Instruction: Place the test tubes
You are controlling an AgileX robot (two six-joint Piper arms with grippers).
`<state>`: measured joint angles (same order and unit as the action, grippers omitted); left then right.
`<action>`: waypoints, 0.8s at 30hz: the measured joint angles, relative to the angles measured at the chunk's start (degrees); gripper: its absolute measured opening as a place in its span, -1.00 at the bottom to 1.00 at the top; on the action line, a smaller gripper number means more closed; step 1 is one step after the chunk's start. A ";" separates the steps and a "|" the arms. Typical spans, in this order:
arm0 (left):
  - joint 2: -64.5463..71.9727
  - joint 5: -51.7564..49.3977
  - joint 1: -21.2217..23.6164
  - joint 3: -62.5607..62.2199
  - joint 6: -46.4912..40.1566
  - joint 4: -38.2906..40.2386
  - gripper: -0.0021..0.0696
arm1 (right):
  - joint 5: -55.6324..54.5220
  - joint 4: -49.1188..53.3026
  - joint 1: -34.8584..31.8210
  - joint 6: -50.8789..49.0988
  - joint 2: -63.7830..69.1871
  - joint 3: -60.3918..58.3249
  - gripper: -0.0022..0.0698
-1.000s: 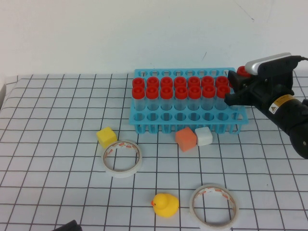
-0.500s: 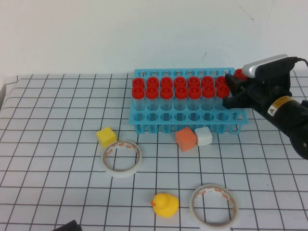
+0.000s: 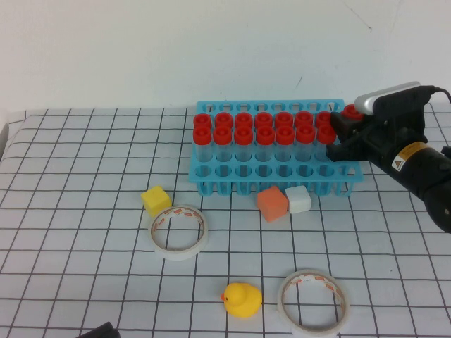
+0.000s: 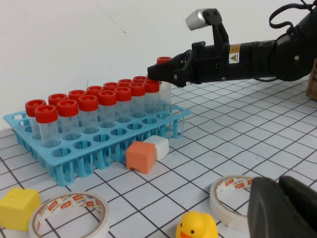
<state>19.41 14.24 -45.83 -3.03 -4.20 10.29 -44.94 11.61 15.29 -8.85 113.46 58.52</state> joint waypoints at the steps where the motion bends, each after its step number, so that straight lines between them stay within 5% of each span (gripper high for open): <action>1: 0.00 0.00 0.00 0.00 0.00 0.00 -0.95 | 0.11 0.00 0.00 0.00 0.00 0.00 -0.21; 13: 0.00 0.00 0.00 0.00 0.00 0.00 -0.95 | 0.33 0.00 0.00 0.00 0.00 0.00 -0.20; 18: 0.00 0.00 0.00 0.00 0.00 0.00 -0.95 | 0.46 -1.40 0.00 0.00 0.00 0.00 0.23; 24: 0.00 0.00 0.00 0.00 0.00 0.00 -0.95 | 1.97 -3.01 -0.03 -0.12 -0.70 0.00 0.34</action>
<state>19.41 14.24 -45.83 -3.03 -4.20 10.29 -42.97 8.60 15.25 -8.97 112.75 58.52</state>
